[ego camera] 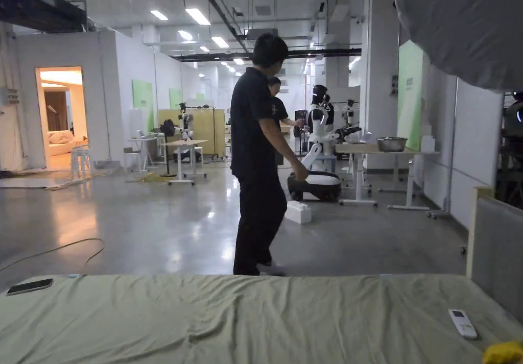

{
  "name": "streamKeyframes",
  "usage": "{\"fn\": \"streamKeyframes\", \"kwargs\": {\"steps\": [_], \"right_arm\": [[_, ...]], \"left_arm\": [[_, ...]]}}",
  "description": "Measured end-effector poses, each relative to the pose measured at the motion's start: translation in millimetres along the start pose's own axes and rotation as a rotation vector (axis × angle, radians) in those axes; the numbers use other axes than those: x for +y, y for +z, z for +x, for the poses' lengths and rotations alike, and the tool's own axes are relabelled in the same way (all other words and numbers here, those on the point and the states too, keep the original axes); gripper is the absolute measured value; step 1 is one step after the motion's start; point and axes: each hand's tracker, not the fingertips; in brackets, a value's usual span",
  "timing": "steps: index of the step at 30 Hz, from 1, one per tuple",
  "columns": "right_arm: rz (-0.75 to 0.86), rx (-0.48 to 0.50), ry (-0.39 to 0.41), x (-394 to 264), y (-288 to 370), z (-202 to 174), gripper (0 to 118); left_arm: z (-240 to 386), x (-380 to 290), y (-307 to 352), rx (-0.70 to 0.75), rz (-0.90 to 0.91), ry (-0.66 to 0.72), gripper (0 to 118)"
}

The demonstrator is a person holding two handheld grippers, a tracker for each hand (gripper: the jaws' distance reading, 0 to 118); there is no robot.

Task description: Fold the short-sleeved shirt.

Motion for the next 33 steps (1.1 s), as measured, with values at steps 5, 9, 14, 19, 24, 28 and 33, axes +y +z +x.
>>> {"fn": "streamKeyframes", "kwargs": {"steps": [5,9,14,19,24,28,33], "right_arm": [[0.137,-0.146,-0.004,13,16,-7,1],[0.171,-0.151,0.088,15,28,-3,1],[0.163,-0.148,0.011,7,34,6,1],[0.155,-0.201,0.043,10,32,10,1],[0.157,-0.192,0.018,11,30,11,1],[0.147,-0.194,0.036,11,30,9,1],[0.147,-0.184,0.012,11,31,9,1]], "left_arm": [[32,1,12,0.188,0.015,0.151,79],[33,8,20,0.178,0.047,0.101,39],[32,20,31,0.132,0.084,0.114,0],[48,24,34,0.161,0.095,0.054,0],[48,20,27,0.116,0.081,0.086,0],[46,17,26,0.118,0.071,0.091,0],[45,18,27,0.106,0.07,0.097,0]]}}
